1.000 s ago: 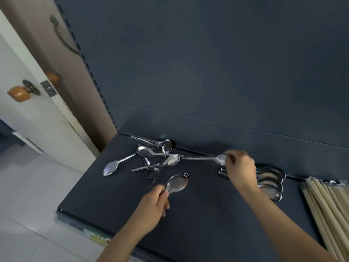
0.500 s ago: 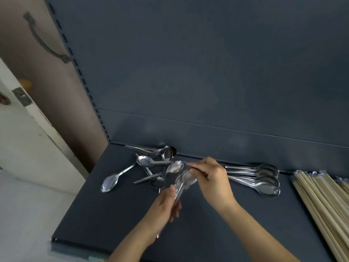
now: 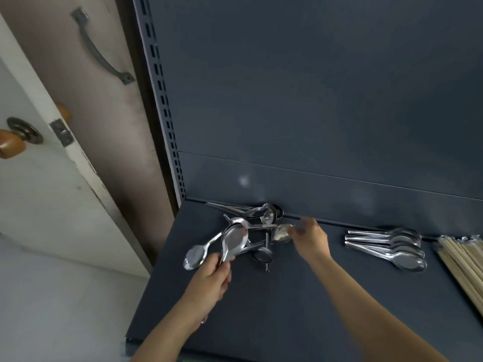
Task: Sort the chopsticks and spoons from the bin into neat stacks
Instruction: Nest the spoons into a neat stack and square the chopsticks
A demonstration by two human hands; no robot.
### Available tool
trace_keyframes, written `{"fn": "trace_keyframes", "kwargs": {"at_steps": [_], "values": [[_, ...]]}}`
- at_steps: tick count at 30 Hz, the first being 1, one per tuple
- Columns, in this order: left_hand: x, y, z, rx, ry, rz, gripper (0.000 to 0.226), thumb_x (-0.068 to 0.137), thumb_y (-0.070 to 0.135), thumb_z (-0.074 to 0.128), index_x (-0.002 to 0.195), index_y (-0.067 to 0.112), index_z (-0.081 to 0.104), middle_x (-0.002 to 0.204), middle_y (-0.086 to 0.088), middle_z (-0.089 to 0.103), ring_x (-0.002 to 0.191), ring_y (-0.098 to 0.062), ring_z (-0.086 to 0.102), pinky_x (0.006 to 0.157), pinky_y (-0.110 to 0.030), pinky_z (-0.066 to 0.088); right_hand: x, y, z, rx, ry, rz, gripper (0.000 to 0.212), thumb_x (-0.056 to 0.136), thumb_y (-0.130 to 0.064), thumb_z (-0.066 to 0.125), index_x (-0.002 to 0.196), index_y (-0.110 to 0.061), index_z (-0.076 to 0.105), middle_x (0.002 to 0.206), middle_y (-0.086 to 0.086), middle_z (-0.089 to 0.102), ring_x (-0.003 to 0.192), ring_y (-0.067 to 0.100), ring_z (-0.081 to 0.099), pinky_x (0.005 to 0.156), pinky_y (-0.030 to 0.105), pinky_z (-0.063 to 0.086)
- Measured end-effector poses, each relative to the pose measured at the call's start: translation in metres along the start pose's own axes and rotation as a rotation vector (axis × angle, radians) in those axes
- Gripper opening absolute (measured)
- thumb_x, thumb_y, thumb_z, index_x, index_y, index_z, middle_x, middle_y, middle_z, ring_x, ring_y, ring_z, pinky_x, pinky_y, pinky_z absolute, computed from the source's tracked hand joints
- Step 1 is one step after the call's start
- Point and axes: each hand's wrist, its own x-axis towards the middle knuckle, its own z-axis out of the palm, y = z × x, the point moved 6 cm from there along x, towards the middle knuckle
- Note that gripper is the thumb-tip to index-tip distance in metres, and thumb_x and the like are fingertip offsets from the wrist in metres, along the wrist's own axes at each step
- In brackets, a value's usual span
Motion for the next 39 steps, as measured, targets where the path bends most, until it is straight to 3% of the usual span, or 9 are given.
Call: {"fn": "trace_keyframes", "kwargs": {"at_steps": [2, 4, 14, 20, 24, 28, 34, 37, 39], "values": [[0.001, 0.000, -0.010, 0.017, -0.006, -0.001, 0.019, 0.100, 0.012, 0.039, 0.105, 0.014, 0.057, 0.067, 0.000, 0.048, 0.046, -0.006, 0.035, 0.046, -0.018, 0.028, 0.005, 0.005, 0.006, 0.003, -0.012, 0.054, 0.014, 0.087, -0.019, 0.057, 0.090, -0.006, 0.064, 0.082, 0.007, 0.064, 0.089, 0.031, 0.062, 0.073, 0.032, 0.049], [0.002, -0.001, -0.016, 0.045, -0.015, 0.001, 0.018, 0.100, 0.011, 0.038, 0.104, 0.014, 0.056, 0.069, -0.001, 0.050, 0.046, -0.005, 0.037, 0.047, -0.018, 0.030, 0.008, 0.014, 0.011, 0.058, -0.013, 0.094, 0.013, 0.082, -0.013, 0.056, 0.076, -0.018, 0.066, 0.079, 0.005, 0.069, 0.080, 0.028, 0.067, 0.076, 0.040, 0.057], [0.012, 0.001, 0.000, 0.008, -0.083, -0.023, 0.018, 0.100, 0.009, 0.040, 0.105, 0.015, 0.056, 0.078, -0.003, 0.062, 0.053, -0.006, 0.051, 0.051, -0.019, 0.044, -0.006, 0.064, -0.062, 0.154, 0.292, 0.191, 0.018, 0.079, -0.012, 0.051, 0.084, -0.021, 0.066, 0.077, 0.011, 0.070, 0.079, 0.035, 0.066, 0.077, 0.044, 0.055], [0.012, 0.008, 0.030, -0.052, -0.182, -0.011, 0.017, 0.099, 0.005, 0.041, 0.101, 0.011, 0.057, 0.079, -0.004, 0.067, 0.059, -0.009, 0.059, 0.058, -0.024, 0.051, -0.036, 0.051, -0.099, 0.151, 0.334, 0.118, 0.021, 0.084, -0.009, 0.049, 0.086, -0.021, 0.065, 0.082, 0.006, 0.068, 0.078, 0.033, 0.064, 0.073, 0.039, 0.053], [0.010, 0.006, 0.047, -0.109, -0.200, -0.048, 0.024, 0.099, 0.001, 0.040, 0.100, 0.018, 0.057, 0.082, -0.007, 0.067, 0.068, -0.013, 0.067, 0.067, -0.027, 0.056, -0.050, 0.026, -0.102, 0.217, 0.300, -0.011, 0.033, 0.084, -0.001, 0.054, 0.070, -0.030, 0.062, 0.072, 0.000, 0.067, 0.070, 0.025, 0.065, 0.073, 0.045, 0.056], [0.003, 0.001, 0.062, -0.235, -0.266, -0.101, 0.024, 0.099, 0.001, 0.039, 0.111, 0.009, 0.057, 0.085, -0.010, 0.068, 0.082, -0.022, 0.071, 0.072, -0.029, 0.057, -0.070, -0.011, -0.067, 0.228, 0.154, -0.191, 0.041, 0.083, 0.005, 0.055, 0.066, -0.031, 0.064, 0.059, -0.019, 0.065, 0.053, -0.001, 0.059, 0.060, 0.017, 0.053], [-0.010, -0.002, 0.058, -0.386, -0.251, -0.162, 0.020, 0.100, 0.010, 0.039, 0.112, 0.009, 0.056, 0.082, -0.008, 0.072, 0.070, -0.022, 0.069, 0.059, -0.029, 0.056, -0.078, -0.024, -0.015, 0.177, 0.177, -0.283, 0.017, 0.082, -0.005, 0.062, 0.081, -0.017, 0.073, 0.072, -0.014, 0.063, 0.071, 0.008, 0.063, 0.069, 0.029, 0.054], [-0.012, -0.004, 0.043, -0.310, -0.201, -0.140, 0.019, 0.100, 0.011, 0.041, 0.111, 0.011, 0.056, 0.078, -0.003, 0.068, 0.051, -0.011, 0.054, 0.043, -0.020, 0.040, -0.081, -0.039, 0.004, 0.125, 0.163, -0.389, 0.007, 0.082, -0.011, 0.069, 0.084, -0.015, 0.073, 0.078, -0.008, 0.062, 0.070, 0.005, 0.058, 0.068, 0.008, 0.044], [-0.011, -0.005, 0.028, -0.293, -0.154, -0.120, 0.017, 0.099, 0.009, 0.041, 0.106, 0.010, 0.056, 0.073, -0.001, 0.063, 0.045, -0.007, 0.038, 0.039, -0.016, 0.025, -0.078, -0.053, 0.010, 0.144, 0.127, -0.427, 0.007, 0.085, -0.018, 0.068, 0.087, -0.014, 0.074, 0.082, -0.005, 0.062, 0.073, 0.009, 0.058, 0.069, 0.008, 0.042]]}}
